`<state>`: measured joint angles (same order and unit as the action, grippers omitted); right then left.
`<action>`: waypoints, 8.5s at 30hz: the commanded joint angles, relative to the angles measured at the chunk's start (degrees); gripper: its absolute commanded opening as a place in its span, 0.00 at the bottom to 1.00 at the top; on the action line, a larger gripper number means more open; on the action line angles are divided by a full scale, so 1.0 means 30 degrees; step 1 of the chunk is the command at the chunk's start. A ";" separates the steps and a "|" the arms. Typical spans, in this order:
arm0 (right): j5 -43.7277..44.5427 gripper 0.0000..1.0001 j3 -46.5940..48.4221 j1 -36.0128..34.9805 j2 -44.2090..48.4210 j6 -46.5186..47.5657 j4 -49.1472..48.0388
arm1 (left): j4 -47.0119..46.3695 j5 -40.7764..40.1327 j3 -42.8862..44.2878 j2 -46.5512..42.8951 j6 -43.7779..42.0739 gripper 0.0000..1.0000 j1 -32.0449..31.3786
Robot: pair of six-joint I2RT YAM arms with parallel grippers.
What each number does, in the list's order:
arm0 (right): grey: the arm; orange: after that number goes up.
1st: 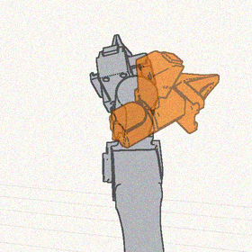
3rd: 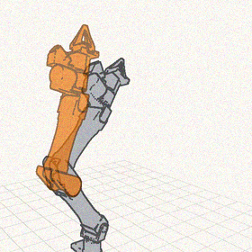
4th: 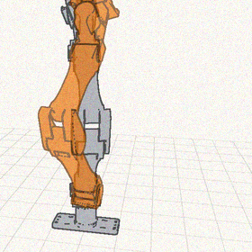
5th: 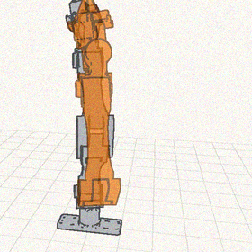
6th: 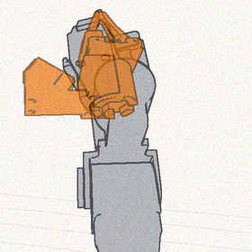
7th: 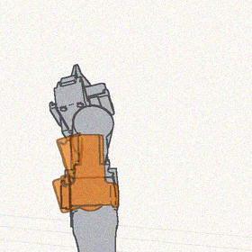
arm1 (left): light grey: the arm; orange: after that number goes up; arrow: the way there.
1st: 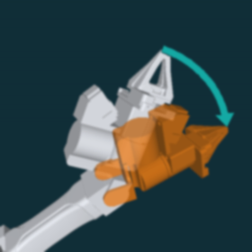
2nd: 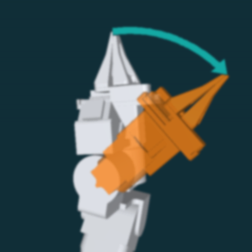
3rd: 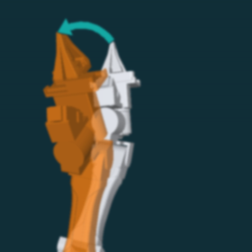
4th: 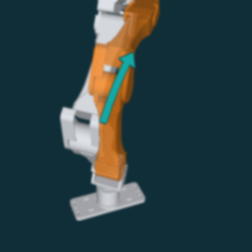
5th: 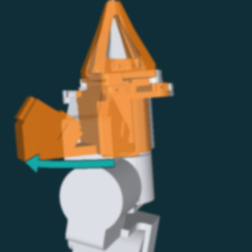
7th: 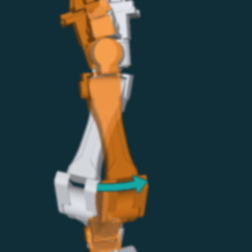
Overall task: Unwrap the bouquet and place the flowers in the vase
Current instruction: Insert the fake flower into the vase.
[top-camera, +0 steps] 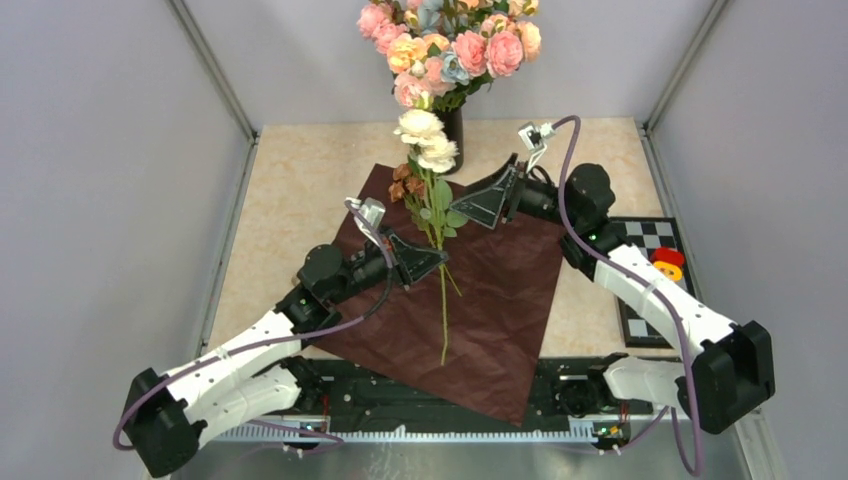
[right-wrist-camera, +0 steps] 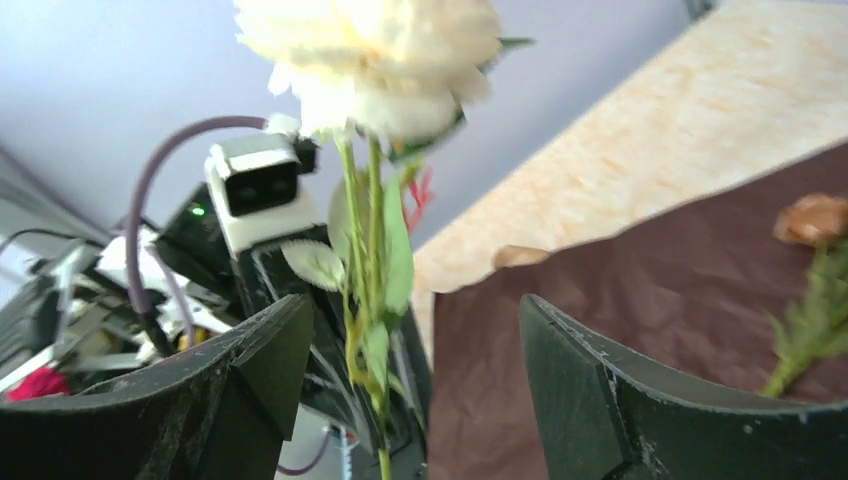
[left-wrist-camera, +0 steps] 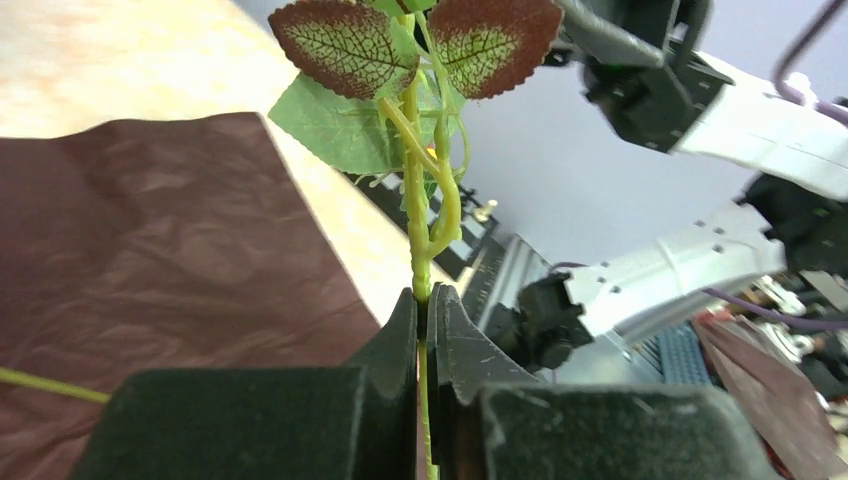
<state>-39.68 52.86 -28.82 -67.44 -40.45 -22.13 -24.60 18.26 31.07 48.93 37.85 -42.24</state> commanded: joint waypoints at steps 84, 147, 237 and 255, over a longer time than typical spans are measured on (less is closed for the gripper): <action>1.2082 0.00 0.7642 -0.3012 -0.3487 1.7298 -1.1938 | 1.7242 -0.7310 0.8545 0.2041 -0.8351 0.99 1.3168; 1.5856 0.00 0.7904 -0.3655 -1.2263 2.1387 -1.9851 | 1.6564 -0.6175 0.8026 0.2139 -0.8572 0.99 1.3939; 1.5955 0.00 0.9030 -0.2845 -1.3963 1.8558 -1.6758 | 1.6403 -0.4915 0.7749 0.1594 -0.8367 0.99 1.4519; 1.7189 0.00 0.8639 -0.3844 -1.3438 2.1315 -1.8002 | 1.6381 -0.4886 0.7720 0.1503 -0.8323 0.99 1.4519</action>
<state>6.63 80.23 -39.66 -107.61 19.00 -79.22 26.98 2.98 54.28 54.74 12.69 1.04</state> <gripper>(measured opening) 0.025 0.986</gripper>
